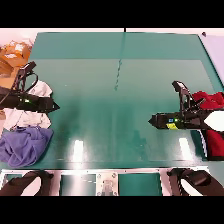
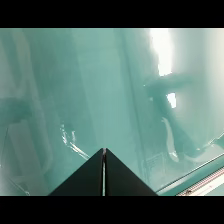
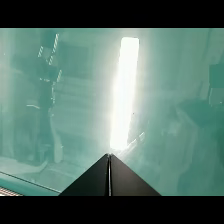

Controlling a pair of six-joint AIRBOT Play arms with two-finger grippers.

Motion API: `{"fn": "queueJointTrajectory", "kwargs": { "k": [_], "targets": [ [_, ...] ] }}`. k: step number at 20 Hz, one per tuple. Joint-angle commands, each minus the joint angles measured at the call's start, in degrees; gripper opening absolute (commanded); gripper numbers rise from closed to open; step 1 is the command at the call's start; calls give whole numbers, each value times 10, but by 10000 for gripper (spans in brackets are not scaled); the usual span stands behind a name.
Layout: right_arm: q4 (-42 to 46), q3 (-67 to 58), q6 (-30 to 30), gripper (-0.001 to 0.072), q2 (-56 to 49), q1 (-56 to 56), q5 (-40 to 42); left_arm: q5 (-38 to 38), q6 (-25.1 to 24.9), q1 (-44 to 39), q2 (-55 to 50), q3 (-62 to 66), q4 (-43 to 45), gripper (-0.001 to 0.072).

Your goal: Fold the shirts.

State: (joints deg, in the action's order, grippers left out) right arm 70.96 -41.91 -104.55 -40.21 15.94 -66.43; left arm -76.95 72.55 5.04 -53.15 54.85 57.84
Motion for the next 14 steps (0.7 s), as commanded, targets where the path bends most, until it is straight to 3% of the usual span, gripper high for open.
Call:
{"fn": "queueJointTrajectory", "kwargs": {
  "k": [1,10,14],
  "targets": [
    [0,0,0,13,0,0,0,0,0,0,0,0,0,22],
    [0,0,0,12,0,0,0,4,0,0,0,0,0,22],
    [2,0,0,12,0,0,21,41,31,0,0,0,-22,23]
  ]
}}
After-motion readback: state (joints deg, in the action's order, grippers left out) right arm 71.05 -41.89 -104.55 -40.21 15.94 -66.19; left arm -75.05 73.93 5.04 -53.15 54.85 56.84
